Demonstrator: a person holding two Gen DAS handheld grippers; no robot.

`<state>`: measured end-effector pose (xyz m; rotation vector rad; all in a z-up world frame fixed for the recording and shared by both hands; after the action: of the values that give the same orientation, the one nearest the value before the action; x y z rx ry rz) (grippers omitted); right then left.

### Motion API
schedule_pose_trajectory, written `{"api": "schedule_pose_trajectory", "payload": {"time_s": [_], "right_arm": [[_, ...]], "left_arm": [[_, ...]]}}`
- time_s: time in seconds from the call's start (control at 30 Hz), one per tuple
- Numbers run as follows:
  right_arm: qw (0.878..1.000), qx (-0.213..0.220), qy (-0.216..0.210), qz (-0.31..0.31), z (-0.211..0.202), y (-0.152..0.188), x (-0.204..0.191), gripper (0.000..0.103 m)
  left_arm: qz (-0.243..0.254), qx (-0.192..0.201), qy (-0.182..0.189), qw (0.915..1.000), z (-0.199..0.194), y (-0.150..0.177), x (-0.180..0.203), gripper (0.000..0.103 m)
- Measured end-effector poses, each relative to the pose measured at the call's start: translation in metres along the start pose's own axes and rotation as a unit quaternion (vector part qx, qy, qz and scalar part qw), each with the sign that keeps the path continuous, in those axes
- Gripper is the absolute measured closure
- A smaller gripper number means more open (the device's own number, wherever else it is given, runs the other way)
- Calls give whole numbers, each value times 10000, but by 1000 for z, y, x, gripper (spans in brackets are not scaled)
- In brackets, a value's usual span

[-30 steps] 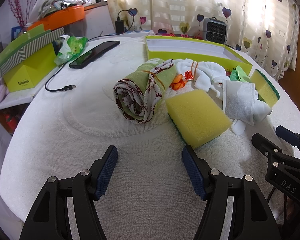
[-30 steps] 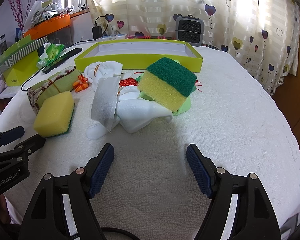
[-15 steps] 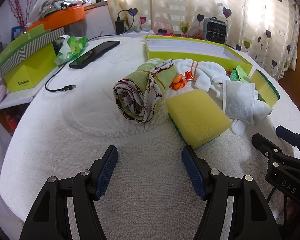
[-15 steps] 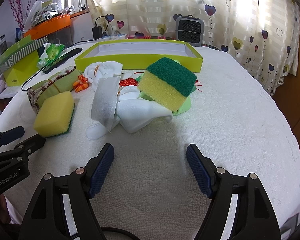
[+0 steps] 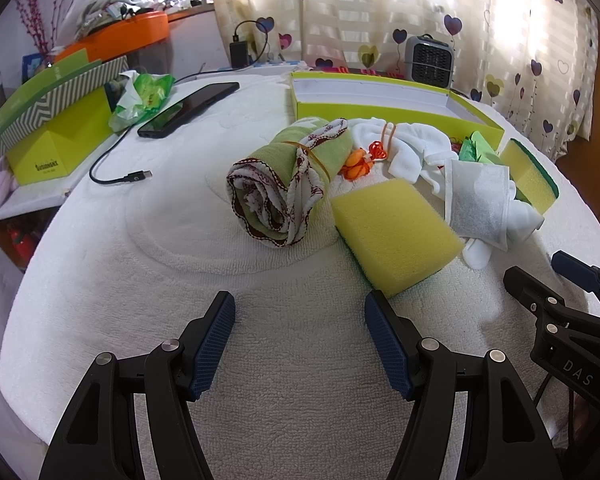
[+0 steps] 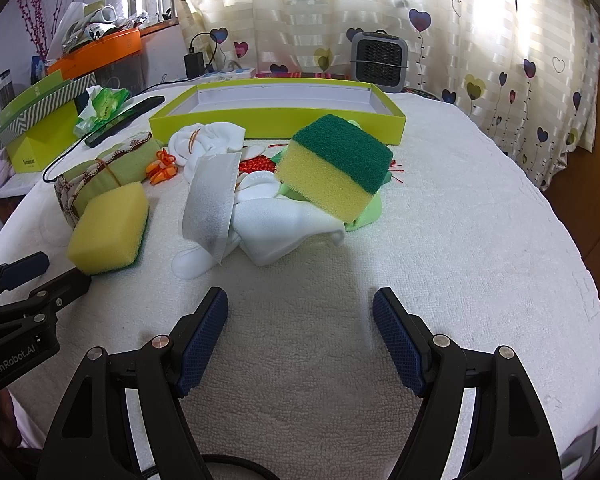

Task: Organize soft objects
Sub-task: 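Grasp the rolled green towel with the left gripper while the right grasps the green-yellow scouring sponge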

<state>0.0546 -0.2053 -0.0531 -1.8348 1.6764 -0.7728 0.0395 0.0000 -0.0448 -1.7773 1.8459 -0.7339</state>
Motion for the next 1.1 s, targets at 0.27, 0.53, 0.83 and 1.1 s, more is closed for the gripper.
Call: {"api": "schedule_pose_trajectory", "payload": {"time_s": [0.27, 0.53, 0.83, 1.1], "right_arm": [[9999, -24, -132, 12, -3, 4, 3, 28], [9986, 275, -461, 38, -17, -7, 6, 28], [9925, 450, -838, 771, -26, -34, 39, 28], [9894, 544, -934, 973, -23, -60, 52, 28]], "left_arm": [[10, -58, 185, 9998, -5, -2, 0, 36], [-260, -71, 651, 9975, -15, -6, -13, 37], [-340, 443, 837, 9949, -41, -42, -33, 37], [-54, 436, 1065, 9933, -25, -83, -25, 37]]}}
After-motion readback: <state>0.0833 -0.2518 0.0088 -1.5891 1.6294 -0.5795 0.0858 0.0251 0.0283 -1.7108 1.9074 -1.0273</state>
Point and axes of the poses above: each gripper's, at about its wrist camera, not at the fingertips, and z roughly the way its jaws point, x to its right, y to its underside, the point moved 6 cm from there along z, roughly the way its jaws point, and after that the axes turned 3 degrees about y, right-handed, at the moved point
